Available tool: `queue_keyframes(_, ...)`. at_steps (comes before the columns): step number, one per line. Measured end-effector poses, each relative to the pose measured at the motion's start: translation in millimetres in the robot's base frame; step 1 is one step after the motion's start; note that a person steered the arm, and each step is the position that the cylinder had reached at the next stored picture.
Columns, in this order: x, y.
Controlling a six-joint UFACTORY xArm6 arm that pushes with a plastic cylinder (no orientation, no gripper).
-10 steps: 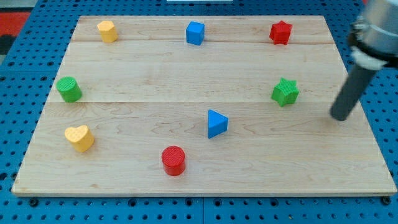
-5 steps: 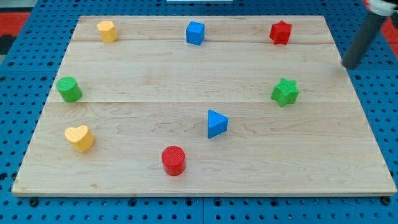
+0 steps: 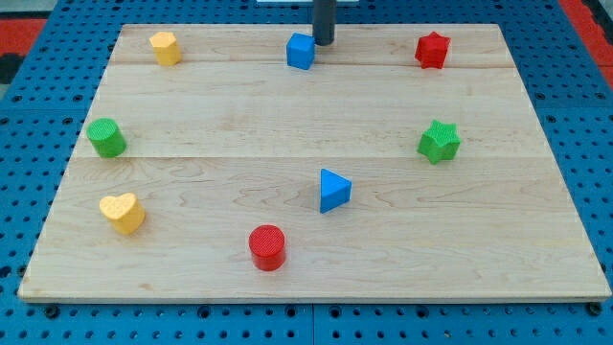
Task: Push blue cube towards blue triangle
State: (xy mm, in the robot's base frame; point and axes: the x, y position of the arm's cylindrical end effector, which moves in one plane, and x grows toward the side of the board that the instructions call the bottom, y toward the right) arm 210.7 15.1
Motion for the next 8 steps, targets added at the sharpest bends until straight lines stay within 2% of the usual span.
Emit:
queue_keyframes(1, 44.1, -41.7)
queue_keyframes(2, 88.9, -37.3)
queue_keyframes(4, 90.7, -106.3)
queue_keyframes(5, 145.4, -100.5)
queue_keyframes(6, 155.1, -81.4)
queue_keyframes(7, 144.7, -65.8)
queue_keyframes(8, 177.6, -54.2)
